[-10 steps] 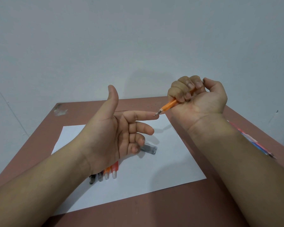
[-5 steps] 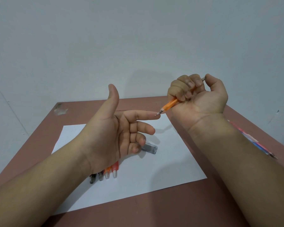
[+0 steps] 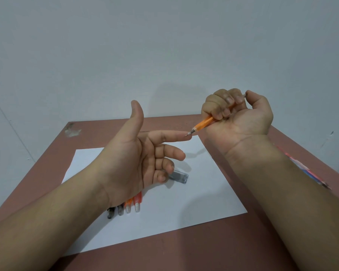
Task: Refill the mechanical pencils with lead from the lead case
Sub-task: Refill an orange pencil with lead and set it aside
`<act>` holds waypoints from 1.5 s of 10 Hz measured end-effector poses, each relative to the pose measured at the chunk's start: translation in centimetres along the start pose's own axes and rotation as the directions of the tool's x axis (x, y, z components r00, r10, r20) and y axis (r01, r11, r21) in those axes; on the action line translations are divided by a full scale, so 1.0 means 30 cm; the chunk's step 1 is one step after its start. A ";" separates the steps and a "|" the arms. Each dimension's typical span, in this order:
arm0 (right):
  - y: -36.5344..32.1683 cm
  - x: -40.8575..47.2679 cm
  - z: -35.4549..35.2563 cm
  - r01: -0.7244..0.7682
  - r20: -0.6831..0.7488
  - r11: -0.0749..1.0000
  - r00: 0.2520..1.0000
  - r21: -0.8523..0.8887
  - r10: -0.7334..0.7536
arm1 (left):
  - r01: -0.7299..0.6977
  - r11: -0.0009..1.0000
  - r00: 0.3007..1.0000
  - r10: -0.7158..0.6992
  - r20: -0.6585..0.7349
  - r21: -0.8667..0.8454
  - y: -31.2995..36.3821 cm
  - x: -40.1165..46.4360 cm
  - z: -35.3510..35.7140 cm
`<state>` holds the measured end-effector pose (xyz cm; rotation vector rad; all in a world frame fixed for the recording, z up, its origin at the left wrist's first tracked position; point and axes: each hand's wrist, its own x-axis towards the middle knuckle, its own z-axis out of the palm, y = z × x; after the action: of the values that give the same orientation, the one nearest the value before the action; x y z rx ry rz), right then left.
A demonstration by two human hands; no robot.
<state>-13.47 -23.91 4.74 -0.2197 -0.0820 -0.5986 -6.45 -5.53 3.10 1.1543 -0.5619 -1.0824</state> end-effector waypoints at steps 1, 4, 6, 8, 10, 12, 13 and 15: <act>-0.001 0.000 0.000 -0.005 0.003 1.000 1.000 -0.004 0.005 | 0.001 1.000 1.000 -0.001 0.000 0.002 -0.001 0.001 0.003; -0.001 -0.002 0.005 0.004 -0.007 1.000 1.000 0.005 -0.004 | 0.000 1.000 1.000 0.000 0.004 0.005 0.000 -0.001 0.001; -0.003 -0.002 0.008 0.019 -0.012 1.000 1.000 0.005 -0.018 | -0.009 1.000 1.000 0.008 0.016 0.009 0.002 -0.009 0.003; -0.001 -0.003 0.007 0.026 -0.012 1.000 1.000 0.001 -0.025 | -0.083 0.993 0.997 0.083 0.004 0.087 -0.008 -0.015 -0.010; 0.007 -0.010 0.012 0.007 -0.011 1.000 1.000 0.011 -0.007 | -0.222 0.940 0.964 0.251 -0.088 0.259 -0.030 -0.008 0.005; 0.014 -0.017 0.021 -0.011 0.004 1.000 1.000 0.029 0.011 | -0.277 0.904 0.935 0.332 -0.127 0.325 -0.033 -0.008 0.015; 0.019 -0.019 0.022 -0.017 0.009 0.999 1.000 0.032 0.017 | -0.293 0.890 0.923 0.359 -0.141 0.348 -0.033 -0.008 0.018; 0.026 -0.015 0.016 -0.017 0.014 0.999 1.000 0.030 0.017 | -0.308 0.874 0.908 0.388 -0.157 0.376 -0.038 -0.007 0.018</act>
<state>-13.41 -22.93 4.99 -0.1956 -0.1025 -0.5784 -7.42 -5.62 2.28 1.3937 -0.7654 -0.5376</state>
